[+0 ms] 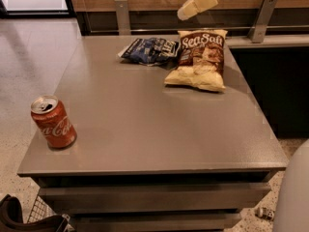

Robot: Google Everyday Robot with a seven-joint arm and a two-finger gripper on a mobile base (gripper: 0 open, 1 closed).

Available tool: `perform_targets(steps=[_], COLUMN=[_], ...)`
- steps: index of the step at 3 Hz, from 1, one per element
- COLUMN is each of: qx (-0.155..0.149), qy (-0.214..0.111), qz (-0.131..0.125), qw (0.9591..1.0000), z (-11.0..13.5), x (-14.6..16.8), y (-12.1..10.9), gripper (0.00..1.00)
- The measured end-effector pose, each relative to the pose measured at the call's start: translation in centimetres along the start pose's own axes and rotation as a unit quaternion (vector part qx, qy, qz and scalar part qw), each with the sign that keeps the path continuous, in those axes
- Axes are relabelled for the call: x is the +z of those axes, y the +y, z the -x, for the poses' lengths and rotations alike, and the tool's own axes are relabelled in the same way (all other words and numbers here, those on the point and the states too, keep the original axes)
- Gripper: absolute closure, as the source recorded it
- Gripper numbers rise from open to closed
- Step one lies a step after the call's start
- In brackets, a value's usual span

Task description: Move blue chip bag near coke can

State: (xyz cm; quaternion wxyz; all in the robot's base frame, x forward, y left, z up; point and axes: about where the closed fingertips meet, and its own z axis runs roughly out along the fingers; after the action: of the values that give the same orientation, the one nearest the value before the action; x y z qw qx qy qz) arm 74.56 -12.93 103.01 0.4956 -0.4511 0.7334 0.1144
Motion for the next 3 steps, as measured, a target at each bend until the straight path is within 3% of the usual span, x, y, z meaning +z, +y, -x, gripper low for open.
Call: perform_targets(steps=[1, 2, 3], qx=[0.0, -0.017, -0.042], qy=[0.0, 0.042, 0.095], qz=[0.0, 0.011, 0.046], qw=[1.0, 0.9989, 0.9935], z=[0.0, -0.8, -2.5], x=[0.0, 3.8, 10.7], y=[0.0, 1.4, 4.7], gripper=[0.0, 0.0, 0.0])
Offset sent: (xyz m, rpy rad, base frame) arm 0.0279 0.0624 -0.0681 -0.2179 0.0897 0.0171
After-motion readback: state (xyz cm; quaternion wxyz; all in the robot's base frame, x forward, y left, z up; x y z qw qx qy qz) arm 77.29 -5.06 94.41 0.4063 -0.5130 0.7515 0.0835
